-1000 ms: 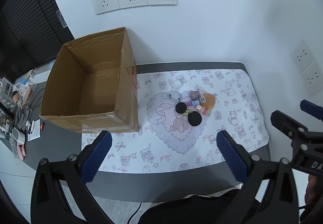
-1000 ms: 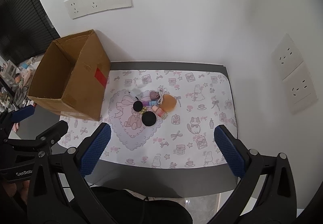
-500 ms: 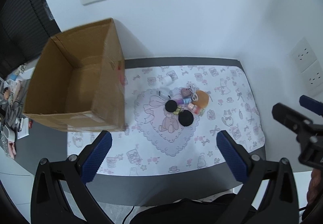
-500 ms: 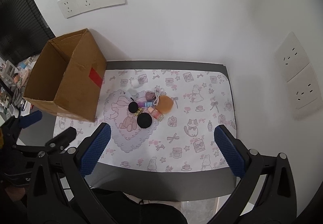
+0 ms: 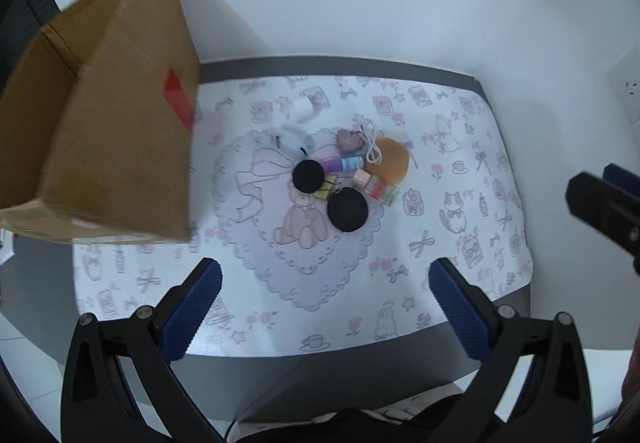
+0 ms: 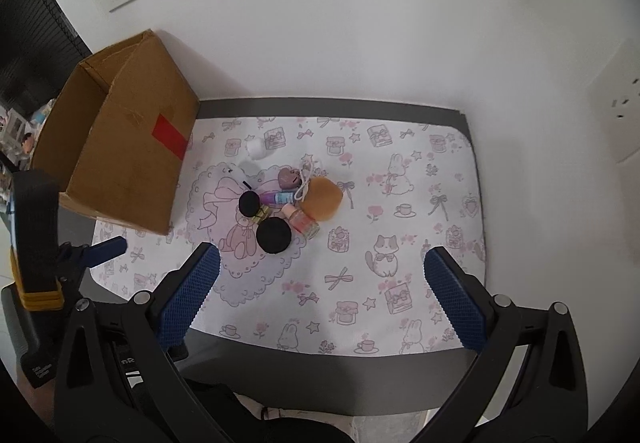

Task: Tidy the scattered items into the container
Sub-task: 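Move both tools toward the scattered items on the mat, then lower the left tool onto the gold binder clip while the right tool approaches the orange sponge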

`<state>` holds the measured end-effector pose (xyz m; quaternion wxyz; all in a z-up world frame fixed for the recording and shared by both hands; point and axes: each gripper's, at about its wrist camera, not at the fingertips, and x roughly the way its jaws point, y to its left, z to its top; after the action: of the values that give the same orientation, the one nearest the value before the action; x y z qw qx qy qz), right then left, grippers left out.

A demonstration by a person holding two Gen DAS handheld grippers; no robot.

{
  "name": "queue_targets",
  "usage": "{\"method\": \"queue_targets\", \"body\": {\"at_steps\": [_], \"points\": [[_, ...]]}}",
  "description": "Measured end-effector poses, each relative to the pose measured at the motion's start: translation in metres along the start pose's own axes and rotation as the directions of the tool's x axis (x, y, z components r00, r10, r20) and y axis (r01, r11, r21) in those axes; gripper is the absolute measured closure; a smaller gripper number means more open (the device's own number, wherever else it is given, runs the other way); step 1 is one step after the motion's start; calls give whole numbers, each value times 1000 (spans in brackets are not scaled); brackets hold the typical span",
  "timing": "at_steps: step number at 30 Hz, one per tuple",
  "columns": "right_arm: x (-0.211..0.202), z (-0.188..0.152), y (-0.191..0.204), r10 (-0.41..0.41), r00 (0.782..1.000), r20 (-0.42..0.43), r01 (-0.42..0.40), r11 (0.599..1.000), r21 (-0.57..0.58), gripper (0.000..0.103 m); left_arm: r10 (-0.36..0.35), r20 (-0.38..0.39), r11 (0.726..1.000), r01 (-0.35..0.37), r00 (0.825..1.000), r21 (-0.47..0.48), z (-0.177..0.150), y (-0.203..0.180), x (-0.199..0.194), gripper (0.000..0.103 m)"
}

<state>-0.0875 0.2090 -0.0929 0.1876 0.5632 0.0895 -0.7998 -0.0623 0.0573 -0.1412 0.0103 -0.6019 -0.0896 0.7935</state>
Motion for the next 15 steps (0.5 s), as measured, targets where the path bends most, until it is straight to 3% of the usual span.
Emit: {"method": "queue_targets", "body": {"at_steps": [7,11,13,15], "points": [[46,5,-10,38,998,-42,-40,999,-29,4,8,-45,1000,-9,999,-27,11,2,42,1],[72,8,-13,48,996,-72,-52,997,-54,9,13,-55,999,-15,998,-31,19,6,58,16],[85,9,-15,52,995,-84,-57,997,-60,10,27,-74,999,-29,997,-27,23,8,71,19],[97,11,-18,59,993,-103,-65,996,-55,20,26,-85,999,-28,996,-32,26,9,80,22]]}}
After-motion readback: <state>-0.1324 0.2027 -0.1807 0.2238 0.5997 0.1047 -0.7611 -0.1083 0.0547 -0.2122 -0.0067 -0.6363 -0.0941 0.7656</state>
